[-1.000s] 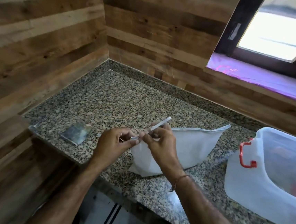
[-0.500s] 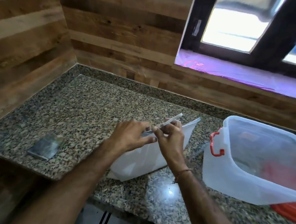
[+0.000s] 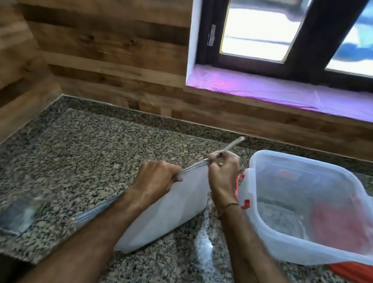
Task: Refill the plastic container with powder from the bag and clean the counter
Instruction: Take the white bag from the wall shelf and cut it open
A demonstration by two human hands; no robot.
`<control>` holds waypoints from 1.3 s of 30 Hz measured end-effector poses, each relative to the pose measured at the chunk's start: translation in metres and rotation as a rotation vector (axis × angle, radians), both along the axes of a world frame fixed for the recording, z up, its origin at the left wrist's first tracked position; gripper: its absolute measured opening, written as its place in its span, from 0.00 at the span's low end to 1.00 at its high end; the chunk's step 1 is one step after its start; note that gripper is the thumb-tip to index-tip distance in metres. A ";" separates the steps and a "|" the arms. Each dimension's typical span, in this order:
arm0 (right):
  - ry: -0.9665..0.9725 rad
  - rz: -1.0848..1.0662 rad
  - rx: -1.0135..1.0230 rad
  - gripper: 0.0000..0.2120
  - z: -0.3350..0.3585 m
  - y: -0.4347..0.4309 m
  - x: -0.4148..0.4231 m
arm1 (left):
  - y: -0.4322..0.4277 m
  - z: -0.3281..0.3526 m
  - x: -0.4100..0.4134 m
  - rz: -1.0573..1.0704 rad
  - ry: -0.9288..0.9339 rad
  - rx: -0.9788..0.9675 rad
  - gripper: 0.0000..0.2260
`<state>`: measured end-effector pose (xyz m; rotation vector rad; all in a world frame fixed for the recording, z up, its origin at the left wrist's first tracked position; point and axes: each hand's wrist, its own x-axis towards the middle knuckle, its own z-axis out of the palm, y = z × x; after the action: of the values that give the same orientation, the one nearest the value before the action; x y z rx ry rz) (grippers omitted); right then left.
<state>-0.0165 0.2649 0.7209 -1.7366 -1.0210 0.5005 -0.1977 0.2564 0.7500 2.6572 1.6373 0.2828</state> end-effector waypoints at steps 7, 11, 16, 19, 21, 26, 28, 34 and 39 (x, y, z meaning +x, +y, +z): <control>0.433 -0.014 -0.039 0.09 0.001 0.027 -0.011 | -0.006 0.000 -0.032 0.086 0.001 0.065 0.10; 0.534 0.207 -0.061 0.13 -0.014 0.020 -0.005 | -0.021 0.007 -0.077 0.259 0.109 -0.179 0.16; 0.495 0.440 -0.017 0.07 -0.041 0.008 -0.003 | -0.061 -0.009 -0.157 0.448 0.023 -0.323 0.18; 0.489 0.401 0.003 0.09 -0.051 0.008 -0.004 | -0.069 -0.011 -0.172 0.565 -0.130 -0.243 0.18; 0.485 0.368 0.019 0.11 -0.054 0.009 -0.002 | -0.067 -0.009 -0.171 0.587 -0.147 -0.159 0.14; 0.493 0.363 -0.019 0.10 -0.059 -0.003 -0.001 | -0.089 -0.032 -0.191 0.774 -0.669 -0.175 0.09; 0.495 0.397 -0.065 0.08 -0.060 -0.010 0.004 | -0.106 -0.052 -0.192 0.817 -1.034 -0.301 0.12; 0.482 0.570 -0.249 0.09 -0.059 -0.016 0.008 | -0.118 -0.089 -0.171 0.803 -1.323 -0.267 0.09; 0.594 0.492 -0.400 0.10 -0.052 -0.011 0.008 | -0.106 -0.091 -0.176 0.899 -1.254 -0.185 0.06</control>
<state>-0.0089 0.2536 0.6686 -1.4998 -0.9379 1.5201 -0.3740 0.1502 0.6587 0.8919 1.8854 1.3109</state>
